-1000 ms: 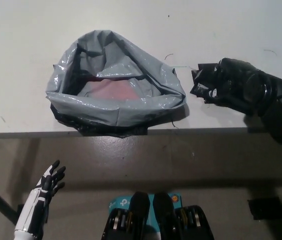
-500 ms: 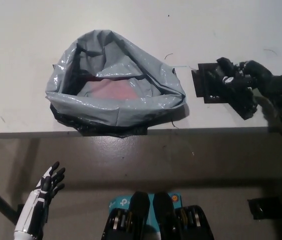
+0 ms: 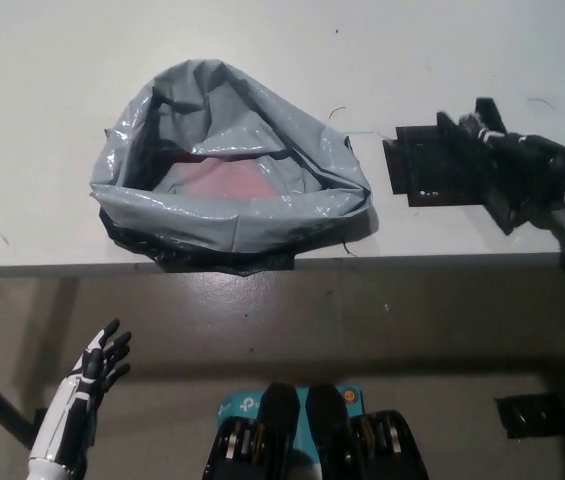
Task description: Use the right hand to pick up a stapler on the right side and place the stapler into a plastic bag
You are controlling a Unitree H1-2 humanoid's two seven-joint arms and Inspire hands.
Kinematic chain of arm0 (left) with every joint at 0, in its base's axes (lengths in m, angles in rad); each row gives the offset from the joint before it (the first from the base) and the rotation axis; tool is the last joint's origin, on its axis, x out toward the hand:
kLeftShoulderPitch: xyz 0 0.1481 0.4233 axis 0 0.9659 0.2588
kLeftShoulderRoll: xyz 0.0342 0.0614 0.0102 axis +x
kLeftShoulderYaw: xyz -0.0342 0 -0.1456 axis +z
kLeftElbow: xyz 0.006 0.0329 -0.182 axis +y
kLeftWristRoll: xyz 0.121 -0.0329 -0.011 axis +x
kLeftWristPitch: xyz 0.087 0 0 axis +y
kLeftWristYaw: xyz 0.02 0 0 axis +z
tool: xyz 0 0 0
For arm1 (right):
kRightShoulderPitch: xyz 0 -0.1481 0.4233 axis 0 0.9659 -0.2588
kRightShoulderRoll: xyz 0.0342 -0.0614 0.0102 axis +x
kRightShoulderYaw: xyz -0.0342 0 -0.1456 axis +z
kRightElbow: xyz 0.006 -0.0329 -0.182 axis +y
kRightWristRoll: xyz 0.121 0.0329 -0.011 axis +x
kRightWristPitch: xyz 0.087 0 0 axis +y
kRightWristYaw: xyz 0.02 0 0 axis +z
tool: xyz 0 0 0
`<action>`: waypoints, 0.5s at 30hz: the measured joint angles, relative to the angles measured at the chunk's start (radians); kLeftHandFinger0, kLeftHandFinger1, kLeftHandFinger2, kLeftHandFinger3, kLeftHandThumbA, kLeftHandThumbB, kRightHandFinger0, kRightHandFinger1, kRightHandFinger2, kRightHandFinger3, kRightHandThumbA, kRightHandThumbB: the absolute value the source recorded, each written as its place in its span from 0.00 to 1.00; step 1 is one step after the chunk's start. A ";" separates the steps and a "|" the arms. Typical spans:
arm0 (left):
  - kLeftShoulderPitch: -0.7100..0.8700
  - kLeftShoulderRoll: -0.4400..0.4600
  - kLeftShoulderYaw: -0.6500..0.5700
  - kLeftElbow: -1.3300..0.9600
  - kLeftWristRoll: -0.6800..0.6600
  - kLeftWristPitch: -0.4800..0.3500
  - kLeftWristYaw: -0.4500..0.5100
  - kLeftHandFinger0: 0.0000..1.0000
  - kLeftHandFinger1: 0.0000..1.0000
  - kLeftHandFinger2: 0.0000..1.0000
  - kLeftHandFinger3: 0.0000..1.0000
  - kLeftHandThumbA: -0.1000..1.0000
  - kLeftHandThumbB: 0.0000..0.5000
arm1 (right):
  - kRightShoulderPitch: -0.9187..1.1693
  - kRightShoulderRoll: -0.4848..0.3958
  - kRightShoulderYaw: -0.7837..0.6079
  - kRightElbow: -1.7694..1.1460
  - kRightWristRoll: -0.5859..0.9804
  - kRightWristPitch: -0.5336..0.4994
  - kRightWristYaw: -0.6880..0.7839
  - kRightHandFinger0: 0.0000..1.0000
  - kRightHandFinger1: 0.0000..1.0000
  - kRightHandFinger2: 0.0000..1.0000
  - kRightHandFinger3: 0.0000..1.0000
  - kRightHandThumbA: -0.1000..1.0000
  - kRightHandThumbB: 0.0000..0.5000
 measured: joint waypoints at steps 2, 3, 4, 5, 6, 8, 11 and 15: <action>-0.003 0.000 0.000 0.000 0.000 0.000 0.000 1.00 1.00 1.00 1.00 1.00 0.00 | -0.024 -0.003 -0.036 -0.001 0.036 0.027 0.013 0.00 0.18 0.54 0.61 0.52 0.31; -0.004 0.000 0.000 0.000 0.000 0.000 0.000 1.00 1.00 1.00 1.00 1.00 0.00 | -0.033 -0.003 -0.042 -0.002 0.044 0.033 0.015 0.00 0.18 0.53 0.61 0.53 0.30; -0.005 0.001 0.000 0.000 -0.001 0.000 0.000 1.00 1.00 1.00 1.00 1.00 0.00 | -0.047 -0.004 -0.046 -0.003 0.055 0.041 0.019 0.00 0.18 0.53 0.61 0.54 0.29; -0.006 0.001 0.000 0.000 -0.001 0.000 0.000 1.00 1.00 1.00 1.00 1.00 0.00 | -0.061 -0.004 -0.048 -0.006 0.065 0.049 0.024 0.00 0.18 0.52 0.61 0.55 0.27; -0.007 0.002 0.000 -0.001 -0.001 0.000 0.000 1.00 1.00 1.00 1.00 1.00 0.00 | -0.074 -0.004 -0.050 -0.007 0.074 0.055 0.028 0.00 0.18 0.51 0.60 0.58 0.21; -0.009 0.005 0.000 -0.001 -0.002 0.001 0.000 1.00 1.00 1.00 1.00 1.00 0.00 | -0.103 -0.004 -0.048 -0.016 0.091 0.070 0.044 0.00 0.19 0.53 0.62 0.55 0.23; -0.010 0.010 0.001 -0.001 -0.003 0.001 0.000 1.00 1.00 1.00 1.00 1.00 0.00 | -0.123 0.000 -0.034 -0.034 0.100 0.081 0.058 0.00 0.23 0.55 0.63 0.51 0.27; -0.011 0.013 0.002 -0.001 -0.005 0.001 0.000 1.00 1.00 1.00 1.00 1.00 0.00 | -0.169 0.025 -0.004 -0.080 0.113 0.117 0.079 0.00 0.23 0.53 0.61 0.46 0.27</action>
